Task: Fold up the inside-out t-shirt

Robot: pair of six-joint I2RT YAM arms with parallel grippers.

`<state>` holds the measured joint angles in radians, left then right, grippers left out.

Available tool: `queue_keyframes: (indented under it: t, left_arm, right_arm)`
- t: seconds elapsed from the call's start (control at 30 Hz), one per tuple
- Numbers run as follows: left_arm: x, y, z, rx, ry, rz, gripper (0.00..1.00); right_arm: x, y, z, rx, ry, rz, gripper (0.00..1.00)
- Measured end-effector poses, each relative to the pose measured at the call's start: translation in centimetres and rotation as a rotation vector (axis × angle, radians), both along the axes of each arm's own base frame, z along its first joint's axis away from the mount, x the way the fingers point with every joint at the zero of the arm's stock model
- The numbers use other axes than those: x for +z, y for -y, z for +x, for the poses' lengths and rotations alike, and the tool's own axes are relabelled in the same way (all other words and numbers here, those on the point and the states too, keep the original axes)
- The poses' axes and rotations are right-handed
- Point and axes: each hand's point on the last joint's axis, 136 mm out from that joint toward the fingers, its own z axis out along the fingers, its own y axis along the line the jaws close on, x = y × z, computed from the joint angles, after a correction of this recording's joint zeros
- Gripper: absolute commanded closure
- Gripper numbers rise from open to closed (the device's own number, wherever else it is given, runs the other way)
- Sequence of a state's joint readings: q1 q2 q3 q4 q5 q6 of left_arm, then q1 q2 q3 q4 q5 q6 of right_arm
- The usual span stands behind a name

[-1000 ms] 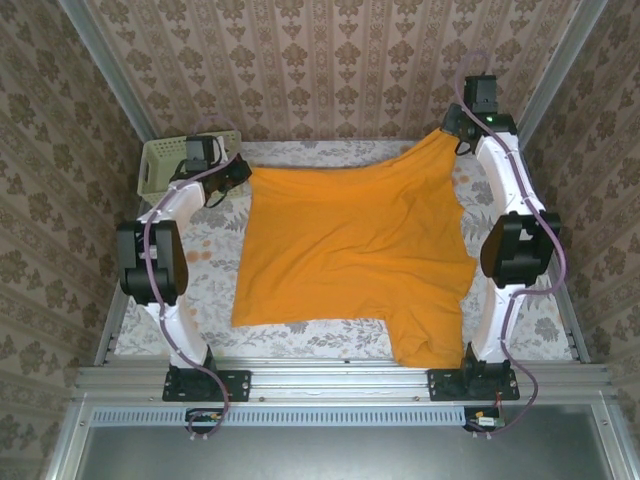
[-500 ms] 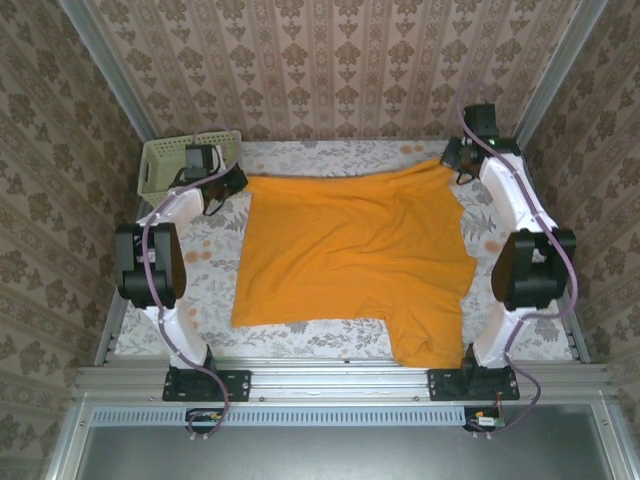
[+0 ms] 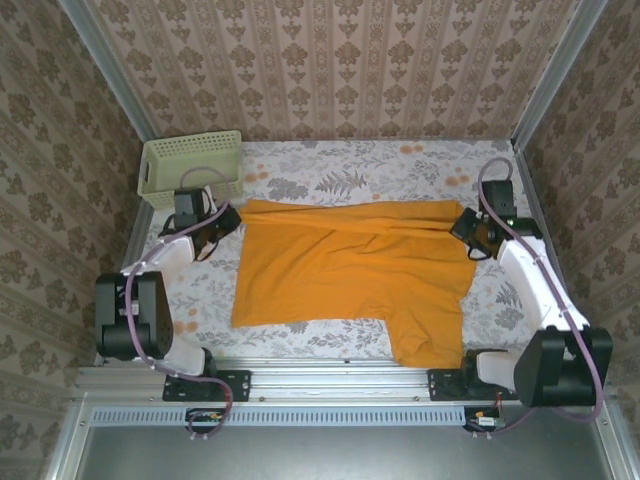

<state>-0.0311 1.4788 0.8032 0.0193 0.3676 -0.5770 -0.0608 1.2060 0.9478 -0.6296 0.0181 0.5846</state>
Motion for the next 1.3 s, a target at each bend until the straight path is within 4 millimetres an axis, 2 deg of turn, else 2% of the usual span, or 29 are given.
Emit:
queue_keyframes:
  t: [0.03, 0.1, 0.13, 0.23, 0.33, 0.4, 0.5, 0.57, 0.63, 0.7, 0.77, 0.87, 0.93, 1.07, 1.23, 1.3]
  left_arm:
    - [-0.5, -0.1, -0.6, 0.007, -0.012, -0.003, 0.93]
    - [-1.4, -0.2, -1.6, 0.02, -0.039, -0.004, 0.76]
    - [-1.9, -0.4, -2.2, 0.032, -0.061, -0.004, 0.69]
    - [-2.5, -1.4, -4.0, 0.087, -0.111, 0.023, 0.55]
    - [-0.8, -2.1, -5.3, 0.128, -0.086, 0.058, 0.51]
    - [1.5, -1.9, -5.8, 0.133, -0.028, 0.083, 0.49]
    - [5.3, 0.2, -5.9, 0.079, 0.072, 0.094, 0.48]
    - [6.8, 2.2, -5.7, 0.023, 0.113, 0.092, 0.49]
    - [7.2, 4.6, -5.6, -0.043, 0.124, 0.097, 0.5]
    - [6.6, 7.4, -5.7, -0.12, 0.114, 0.107, 0.5]
    - [5.1, 10.2, -6.0, -0.202, 0.08, 0.123, 0.49]
    - [2.8, 13.3, -7.0, -0.29, 0.033, 0.139, 0.47]
    - [1.7, 14.4, -7.4, -0.322, 0.014, 0.148, 0.45]
    - [0.8, 15.9, -7.7, -0.358, 0.008, 0.152, 0.45]
    - [-0.3, 17.1, -7.9, -0.387, 0.0, 0.156, 0.45]
    - [-0.8, 17.3, -8.0, -0.393, -0.01, 0.161, 0.45]
  right_arm:
    - [-0.6, 0.0, -0.8, -0.003, -0.01, 0.003, 0.97]
    - [-2.0, -0.1, -2.0, -0.01, -0.04, 0.009, 0.7]
    - [-2.8, -0.1, -2.6, -0.016, -0.059, 0.013, 0.61]
    - [-3.6, -0.1, -3.6, -0.022, -0.095, 0.012, 0.51]
    - [-2.5, -0.2, -3.8, -0.012, -0.063, -0.022, 0.5]
    - [-1.1, -0.8, -3.6, 0.016, -0.04, -0.055, 0.51]
    - [1.1, -3.3, -2.0, 0.116, 0.006, -0.088, 0.55]
    - [1.2, -5.5, -0.9, 0.19, 0.0, -0.095, 0.57]
    - [-0.3, -7.2, -0.1, 0.249, -0.041, -0.103, 0.58]
    - [-2.9, -8.4, 0.1, 0.294, -0.119, -0.119, 0.57]
    - [-5.7, -8.7, 0.2, 0.314, -0.207, -0.14, 0.55]
    - [-8.9, -8.3, 0.1, 0.329, -0.316, -0.18, 0.48]
    - [-10.1, -8.1, 0.3, 0.33, -0.356, -0.202, 0.48]
    - [-11.0, -7.3, 1.5, 0.311, -0.385, -0.264, 0.58]
    - [-10.0, -5.8, 3.3, 0.266, -0.36, -0.318, 0.87]
    - [-9.5, -5.1, 4.0, 0.246, -0.346, -0.328, 0.94]
